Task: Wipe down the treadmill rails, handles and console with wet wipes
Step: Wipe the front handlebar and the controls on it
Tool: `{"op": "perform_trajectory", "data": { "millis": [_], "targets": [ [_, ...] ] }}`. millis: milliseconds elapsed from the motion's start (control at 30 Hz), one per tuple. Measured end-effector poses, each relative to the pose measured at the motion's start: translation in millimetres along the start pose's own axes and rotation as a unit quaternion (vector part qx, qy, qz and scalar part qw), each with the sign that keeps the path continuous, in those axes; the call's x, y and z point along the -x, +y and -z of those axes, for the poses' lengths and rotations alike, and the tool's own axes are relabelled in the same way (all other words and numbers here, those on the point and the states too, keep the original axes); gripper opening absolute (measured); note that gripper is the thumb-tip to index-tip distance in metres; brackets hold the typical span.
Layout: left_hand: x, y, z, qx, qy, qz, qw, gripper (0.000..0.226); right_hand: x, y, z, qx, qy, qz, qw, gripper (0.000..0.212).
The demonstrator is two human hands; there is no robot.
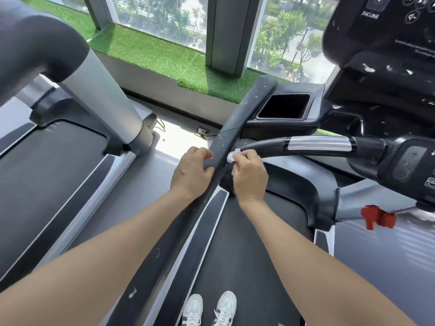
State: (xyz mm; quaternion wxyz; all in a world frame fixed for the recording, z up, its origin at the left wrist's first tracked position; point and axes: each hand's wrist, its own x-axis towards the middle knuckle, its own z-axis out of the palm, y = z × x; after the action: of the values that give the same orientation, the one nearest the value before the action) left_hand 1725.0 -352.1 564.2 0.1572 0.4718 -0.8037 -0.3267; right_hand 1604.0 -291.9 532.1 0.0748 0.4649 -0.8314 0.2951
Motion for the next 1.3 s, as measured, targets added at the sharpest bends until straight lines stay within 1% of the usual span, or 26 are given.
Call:
{"op": "perform_trajectory", "data": {
  "millis": [100, 167, 200, 267, 333, 400, 467, 567, 633, 700, 767, 800, 833, 867, 900, 933, 967, 1000, 1033, 1100, 1133, 1200, 1300],
  "targets": [
    [1.8, -2.1, -0.5, -0.011, -0.021, -0.001, 1.0, 0.033, 3.6, -4.5, -8.9, -0.02, -0.03, 0.0, 0.999, 0.008],
    [3.4, -3.2, -1.2, -0.009, -0.027, -0.003, 1.0, 0.033, 2.7, -4.0, -3.0, -0.053, -0.053, -0.018, 0.997, 0.014],
    [4.2, -3.3, -1.1, -0.006, -0.029, -0.002, 1.0, 0.032, 2.0, -3.5, 3.5, -0.064, -0.046, -0.018, 0.997, 0.015],
    [4.6, -3.6, -0.8, 0.001, -0.029, -0.002, 1.0, 0.031, -3.4, -0.8, 18.5, -0.077, 0.011, -0.02, 0.997, 0.02],
    [4.9, -2.7, -0.4, 0.001, -0.028, 0.001, 1.0, 0.03, -12.7, 2.6, 27.6, -0.071, 0.06, -0.053, 0.994, 0.029],
    [5.0, -1.9, -0.4, -0.006, -0.029, 0.001, 1.0, 0.031, -19.4, 3.7, 26.6, -0.038, 0.072, -0.074, 0.994, 0.028],
    [5.0, -1.8, 0.1, -0.011, -0.03, -0.002, 0.999, 0.031, -17.9, -1.4, 18.2, 0.0, 0.054, -0.05, 0.997, 0.021],
    [5.2, -2.4, 1.0, -0.017, -0.034, -0.003, 0.999, 0.031, -4.4, -11.4, 2.7, 0.018, 0.021, -0.018, 0.999, 0.011],
    [5.4, -2.4, 1.0, -0.024, -0.033, -0.003, 0.999, 0.032, 4.5, -11.8, -7.6, 0.023, 0.016, -0.003, 1.0, 0.011],
    [5.1, -1.9, 0.6, -0.03, -0.031, -0.005, 0.999, 0.032, 9.6, -9.2, -15.2, 0.014, 0.018, 0.006, 1.0, 0.017],
    [4.1, -0.9, 0.6, -0.039, -0.032, -0.008, 0.999, 0.032, 12.2, -7.1, -17.5, -0.019, -0.002, 0.0, 1.0, 0.022],
    [3.6, -0.2, 1.0, -0.044, -0.033, -0.008, 0.998, 0.032, 15.2, -4.9, -16.9, -0.043, -0.026, -0.018, 0.999, 0.023],
    [3.1, 0.6, 1.4, -0.049, -0.033, -0.006, 0.998, 0.031, 19.7, -2.0, -15.1, -0.078, -0.05, -0.061, 0.994, 0.024],
    [2.8, 1.4, 1.9, -0.052, -0.034, -0.004, 0.998, 0.031, 23.6, 1.3, -11.4, -0.129, -0.054, -0.143, 0.98, 0.022],
    [2.6, 2.3, 2.2, -0.055, -0.035, -0.003, 0.998, 0.031, 24.5, 3.9, -5.7, -0.2, -0.031, -0.25, 0.947, 0.019],
    [2.3, 3.0, 2.4, -0.058, -0.036, -0.003, 0.998, 0.03, 22.9, 6.4, 1.0, -0.284, 0.013, -0.348, 0.893, 0.014],
    [2.2, 3.5, 2.4, -0.061, -0.037, -0.004, 0.997, 0.03, 19.8, 8.2, 6.9, -0.35, 0.067, -0.415, 0.837, 0.011],
    [2.4, 4.2, 2.6, -0.063, -0.036, -0.004, 0.997, 0.03, 14.4, 8.6, 12.0, -0.379, 0.106, -0.444, 0.805, 0.009],
    [2.3, 4.9, 2.8, -0.066, -0.036, -0.004, 0.997, 0.029, 6.8, 7.7, 15.5, -0.393, 0.128, -0.453, 0.79, 0.006],
    [2.3, 5.5, 2.9, -0.07, -0.033, -0.002, 0.997, 0.029, -7.3, 0.6, 18.4, -0.407, 0.144, -0.456, 0.778, 0.008],
    [2.5, 5.7, 2.9, -0.071, -0.032, -0.001, 0.997, 0.029, -10.4, -4.2, 16.1, -0.4, 0.138, -0.459, 0.781, 0.01],
    [2.5, 5.2, 2.5, -0.072, -0.033, 0.0, 0.997, 0.03, -9.7, -12.4, 7.8, -0.379, 0.111, -0.469, 0.79, 0.011],
    [1.7, 4.9, 2.5, -0.077, -0.033, 0.001, 0.997, 0.03, -4.9, -19.3, -4.8, -0.374, 0.08, -0.487, 0.785, 0.015]
  ]
}}
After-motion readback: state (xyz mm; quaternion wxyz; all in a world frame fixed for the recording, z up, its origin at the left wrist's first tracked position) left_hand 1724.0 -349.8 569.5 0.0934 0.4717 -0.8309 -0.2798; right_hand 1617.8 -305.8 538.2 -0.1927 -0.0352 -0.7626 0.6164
